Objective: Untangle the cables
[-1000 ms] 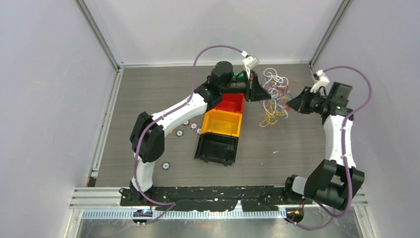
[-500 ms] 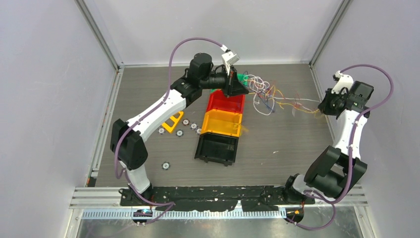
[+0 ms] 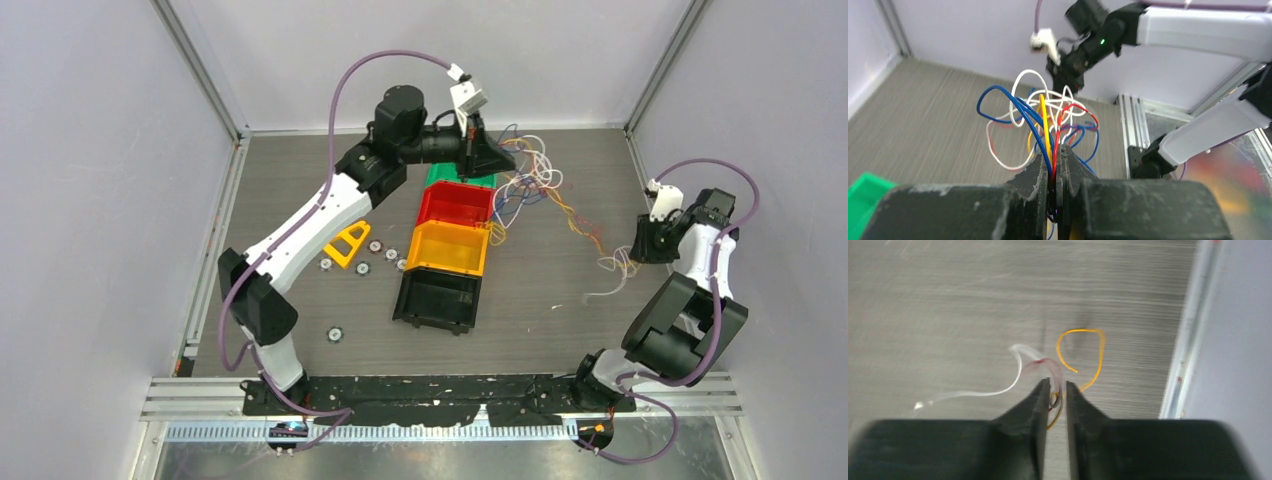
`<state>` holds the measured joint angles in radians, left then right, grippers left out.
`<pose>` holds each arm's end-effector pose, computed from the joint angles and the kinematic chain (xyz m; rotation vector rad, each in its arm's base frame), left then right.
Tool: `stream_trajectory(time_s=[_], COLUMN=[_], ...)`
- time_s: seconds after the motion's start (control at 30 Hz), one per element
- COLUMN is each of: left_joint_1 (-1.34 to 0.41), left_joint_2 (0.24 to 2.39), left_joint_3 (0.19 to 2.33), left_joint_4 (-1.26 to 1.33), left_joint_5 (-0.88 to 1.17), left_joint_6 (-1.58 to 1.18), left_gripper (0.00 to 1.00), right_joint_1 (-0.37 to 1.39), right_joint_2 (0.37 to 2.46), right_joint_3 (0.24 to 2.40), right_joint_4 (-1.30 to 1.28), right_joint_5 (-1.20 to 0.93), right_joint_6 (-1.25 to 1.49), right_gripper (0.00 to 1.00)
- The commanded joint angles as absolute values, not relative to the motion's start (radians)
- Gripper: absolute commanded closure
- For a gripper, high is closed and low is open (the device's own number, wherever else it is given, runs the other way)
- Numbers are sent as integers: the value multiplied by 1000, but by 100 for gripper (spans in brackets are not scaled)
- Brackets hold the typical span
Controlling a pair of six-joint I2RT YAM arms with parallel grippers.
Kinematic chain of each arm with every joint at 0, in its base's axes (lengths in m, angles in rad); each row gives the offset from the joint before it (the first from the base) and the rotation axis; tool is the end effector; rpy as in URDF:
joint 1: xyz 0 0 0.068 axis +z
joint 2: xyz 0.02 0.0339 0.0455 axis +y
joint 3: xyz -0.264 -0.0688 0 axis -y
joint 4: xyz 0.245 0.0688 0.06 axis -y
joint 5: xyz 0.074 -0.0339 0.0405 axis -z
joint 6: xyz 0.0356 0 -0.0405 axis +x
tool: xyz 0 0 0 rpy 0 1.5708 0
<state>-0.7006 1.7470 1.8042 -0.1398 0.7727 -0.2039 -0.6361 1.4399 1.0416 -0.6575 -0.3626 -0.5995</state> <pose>0.2948 -0.2811 0.4391 1.0290 1.4827 -1.2984 0.2388 -0.1606 0.2422 -0.0755 2.5202 -0.0078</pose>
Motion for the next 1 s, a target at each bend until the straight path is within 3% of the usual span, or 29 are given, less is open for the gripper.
stream_trajectory(time_s=[0.0, 0.03, 0.1, 0.23, 0.5, 0.63, 0.77, 0.97], left_joint_1=[-778, -789, -808, -819, -840, -859, -865, -864], left_joint_2=[1816, 1857, 1921, 2021, 2068, 2071, 2067, 2051], left_joint_3=[1962, 2010, 2075, 2108, 2057, 2047, 2030, 2024], left_joint_4=[-24, -18, -21, -41, -47, -44, -7, 76], left_joint_5=[795, 793, 795, 785, 814, 881, 977, 1048], left_joint_6=[-256, -271, -296, -317, -280, -264, -273, -311], left_gripper=[100, 100, 100, 100, 100, 100, 99, 98], right_joint_1=[-629, -629, -629, -629, -596, -479, -342, -226], right_joint_2=[1448, 1455, 1455, 1419, 1357, 1298, 1213, 1186], right_joint_3=[1138, 1181, 1262, 1451, 1653, 1597, 1425, 1323], right_joint_4=[-922, -999, -1118, -1301, -1524, -1371, -1000, -903], right_joint_5=[-590, -635, -703, -831, -1061, -1092, -959, -857], right_joint_6=[-710, -718, -744, -801, -866, -701, -495, -540], right_gripper=[58, 34, 16, 3, 5, 5, 5, 1])
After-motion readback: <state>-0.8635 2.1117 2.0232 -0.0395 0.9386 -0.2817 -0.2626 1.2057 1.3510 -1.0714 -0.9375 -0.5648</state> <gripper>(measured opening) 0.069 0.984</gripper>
